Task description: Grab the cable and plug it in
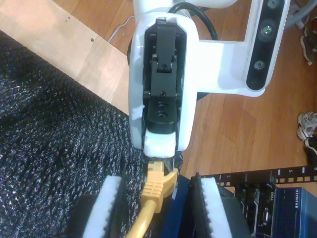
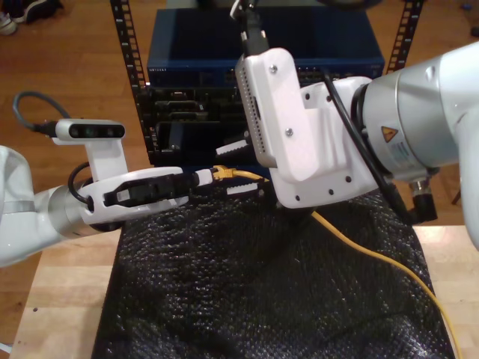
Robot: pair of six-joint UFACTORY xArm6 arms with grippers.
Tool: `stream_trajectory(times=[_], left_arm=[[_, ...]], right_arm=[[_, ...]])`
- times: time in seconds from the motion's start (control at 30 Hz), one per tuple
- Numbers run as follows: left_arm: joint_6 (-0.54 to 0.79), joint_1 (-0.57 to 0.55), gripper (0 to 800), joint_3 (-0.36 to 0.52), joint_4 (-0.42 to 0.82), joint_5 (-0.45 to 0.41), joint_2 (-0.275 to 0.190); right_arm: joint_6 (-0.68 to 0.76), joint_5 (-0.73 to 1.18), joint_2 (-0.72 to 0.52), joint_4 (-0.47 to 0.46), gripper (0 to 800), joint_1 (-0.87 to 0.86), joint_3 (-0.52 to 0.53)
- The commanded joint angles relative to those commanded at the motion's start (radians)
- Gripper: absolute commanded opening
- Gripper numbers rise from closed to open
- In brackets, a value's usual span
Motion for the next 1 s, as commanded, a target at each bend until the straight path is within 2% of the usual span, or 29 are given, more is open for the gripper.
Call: stream_trajectory(times=[0.93, 1.0], left_arm=[[0.002, -0.002, 31, 0.002, -0.002, 0.017, 0.000], [0.002, -0.002, 31, 0.002, -0.002, 0.017, 0.000]], right_arm=[[0.000, 0.000, -0.003, 0.002, 322, 0.012, 0.000], [0.000, 0.000, -0.003, 0.002, 303, 0.012, 0.000]])
